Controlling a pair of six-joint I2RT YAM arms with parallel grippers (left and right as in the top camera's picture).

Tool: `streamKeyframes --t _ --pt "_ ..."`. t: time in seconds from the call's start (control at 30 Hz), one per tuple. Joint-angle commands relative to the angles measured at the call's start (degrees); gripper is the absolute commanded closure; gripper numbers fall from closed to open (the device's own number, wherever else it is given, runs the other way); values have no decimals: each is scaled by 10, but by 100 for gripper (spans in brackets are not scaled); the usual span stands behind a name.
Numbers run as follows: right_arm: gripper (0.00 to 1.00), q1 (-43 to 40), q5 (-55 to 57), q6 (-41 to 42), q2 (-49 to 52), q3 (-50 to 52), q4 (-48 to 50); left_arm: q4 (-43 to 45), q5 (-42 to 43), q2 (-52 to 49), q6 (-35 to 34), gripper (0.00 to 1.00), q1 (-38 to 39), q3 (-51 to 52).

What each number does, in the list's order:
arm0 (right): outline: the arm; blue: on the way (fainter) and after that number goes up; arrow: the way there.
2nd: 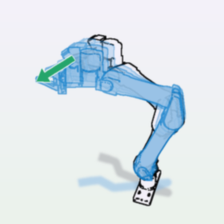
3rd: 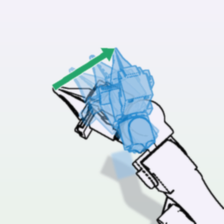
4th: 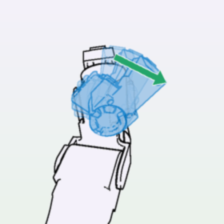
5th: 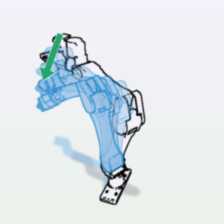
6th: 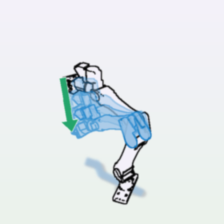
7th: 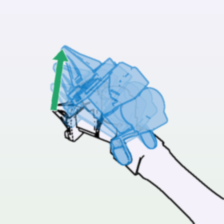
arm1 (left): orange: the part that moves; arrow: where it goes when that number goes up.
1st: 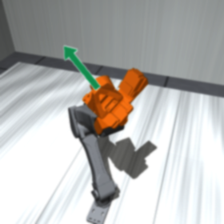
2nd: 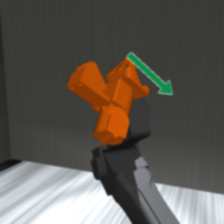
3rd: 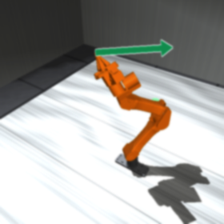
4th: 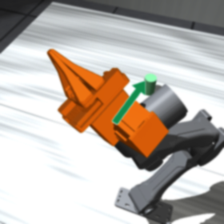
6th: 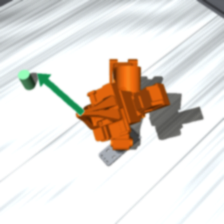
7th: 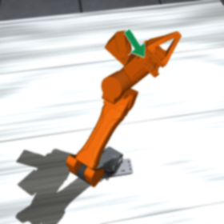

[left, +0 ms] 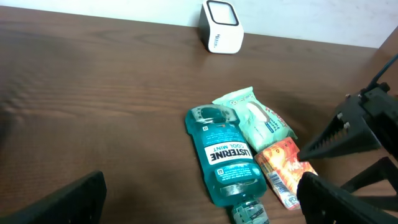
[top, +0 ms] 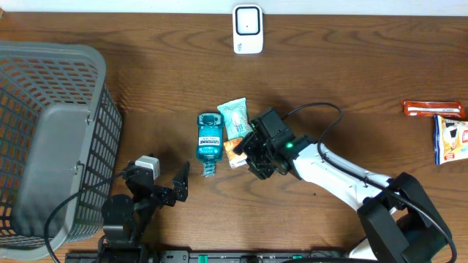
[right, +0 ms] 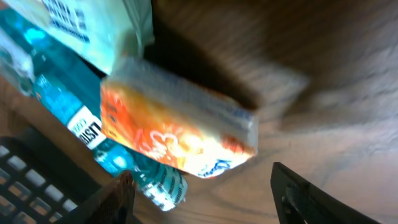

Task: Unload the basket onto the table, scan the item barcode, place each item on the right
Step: 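Move the right gripper back over the orange box, then grasp the orange box with the right gripper and lift it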

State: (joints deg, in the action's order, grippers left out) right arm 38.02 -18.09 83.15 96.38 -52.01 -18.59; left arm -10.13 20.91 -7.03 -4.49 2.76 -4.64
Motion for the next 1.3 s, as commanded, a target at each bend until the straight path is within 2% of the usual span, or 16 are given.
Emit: streamKeyframes --t 0.0,0.33,0.47,0.57,0.67,0.7,0.87,0.93,1.0,1.13,1.27 --pt "36 11 26 17 7 3 -1 -16 7 -1 1 2 -2 8" --pt "41 14 44 37 48 3 -2 -16 7 -1 1 2 -2 8" --pt "50 14 44 37 67 3 -2 -16 7 -1 1 2 -2 8" --pt "64 14 49 36 81 3 3 -16 7 -1 1 2 -2 8" --pt "95 12 62 23 85 3 -1 -16 7 -1 1 2 -2 8" --pt "99 9 62 6 85 3 0 -16 7 -1 1 2 -2 8" --pt "99 -15 49 -65 72 3 -4 -16 7 -1 1 2 -2 8" --pt "99 -30 19 -98 57 3 -7 -16 7 -1 1 2 -2 8" --pt "99 -55 -78 -155 35 3 -9 -16 7 -1 1 2 -2 8" --pt "99 -105 -292 -209 1 3 -39 -16 7 -1 1 2 -2 8" --pt "99 -134 -425 -245 -11 3 -87 -16 7 -1 1 2 -2 8"
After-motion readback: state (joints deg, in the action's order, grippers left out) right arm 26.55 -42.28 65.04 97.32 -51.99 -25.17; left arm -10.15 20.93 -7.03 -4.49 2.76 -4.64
